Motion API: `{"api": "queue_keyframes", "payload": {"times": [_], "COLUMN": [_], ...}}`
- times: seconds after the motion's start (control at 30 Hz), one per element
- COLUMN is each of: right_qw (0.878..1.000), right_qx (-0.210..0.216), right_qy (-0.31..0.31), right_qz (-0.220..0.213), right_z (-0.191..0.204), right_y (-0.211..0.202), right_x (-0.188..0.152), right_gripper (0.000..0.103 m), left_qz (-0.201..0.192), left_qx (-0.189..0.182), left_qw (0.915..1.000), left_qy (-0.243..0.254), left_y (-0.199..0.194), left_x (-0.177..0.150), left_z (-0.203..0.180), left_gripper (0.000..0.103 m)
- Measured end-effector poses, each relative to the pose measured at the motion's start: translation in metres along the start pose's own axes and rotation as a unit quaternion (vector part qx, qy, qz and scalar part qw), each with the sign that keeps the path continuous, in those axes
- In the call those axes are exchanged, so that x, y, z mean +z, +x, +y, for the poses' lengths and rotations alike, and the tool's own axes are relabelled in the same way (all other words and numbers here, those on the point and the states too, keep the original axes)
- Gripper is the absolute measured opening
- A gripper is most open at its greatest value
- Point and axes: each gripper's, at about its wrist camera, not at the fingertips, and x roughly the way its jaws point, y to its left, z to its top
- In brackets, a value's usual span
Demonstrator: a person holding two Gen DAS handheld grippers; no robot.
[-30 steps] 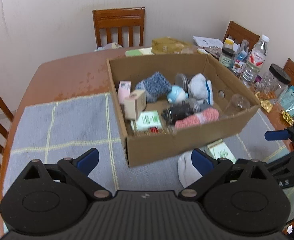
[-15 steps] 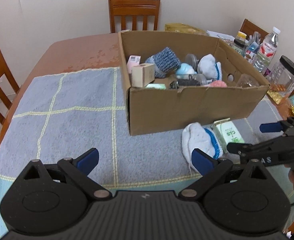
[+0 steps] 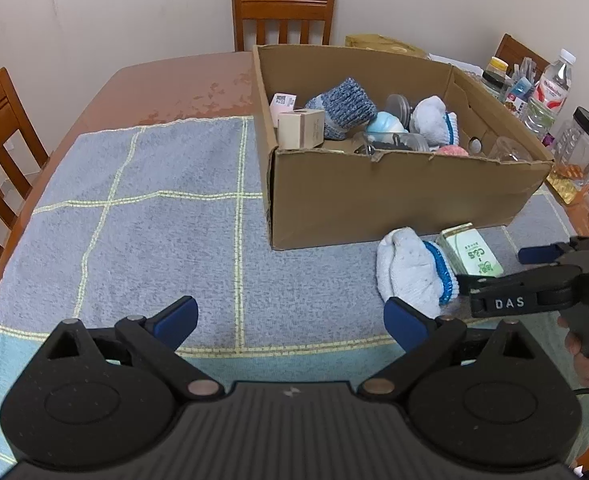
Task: Organize objects
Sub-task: 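Move both tools back to the white sock and green tissue pack, then lower left tool onto the white blue-striped sock while right tool approaches the tissue pack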
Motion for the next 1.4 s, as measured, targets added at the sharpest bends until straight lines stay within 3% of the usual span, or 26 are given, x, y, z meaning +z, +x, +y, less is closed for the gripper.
{"api": "queue_keyframes", "payload": {"times": [0.67,0.87,1.1,1.4], "right_qw": [0.998,1.000,1.000,0.999], "right_qx": [-0.037,0.012,-0.007,-0.020], "right_qy": [0.051,0.018,0.023,0.038], "right_qz": [0.027,0.005,-0.020,0.002], "right_z": [-0.064,-0.039,-0.003,-0.025], "right_y": [-0.012,-0.025,-0.007,0.002], "right_x": [-0.021,-0.016,0.009,-0.002], "right_gripper": [0.103,0.103,0.103,0.103], "left_qz": [0.009,0.008,0.007,-0.002], "left_qx": [-0.016,-0.012,0.000,-0.011], "left_qw": [0.9997,0.9998,1.0000,0.9996], "left_qy": [0.014,0.011,0.007,0.025], "left_y": [0.015,0.015,0.013,0.017], "left_x": [0.005,0.007,0.007,0.008], "left_z": [-0.021,-0.018,-0.011,-0.019], "left_gripper": [0.099,0.099,0.099,0.099]}}
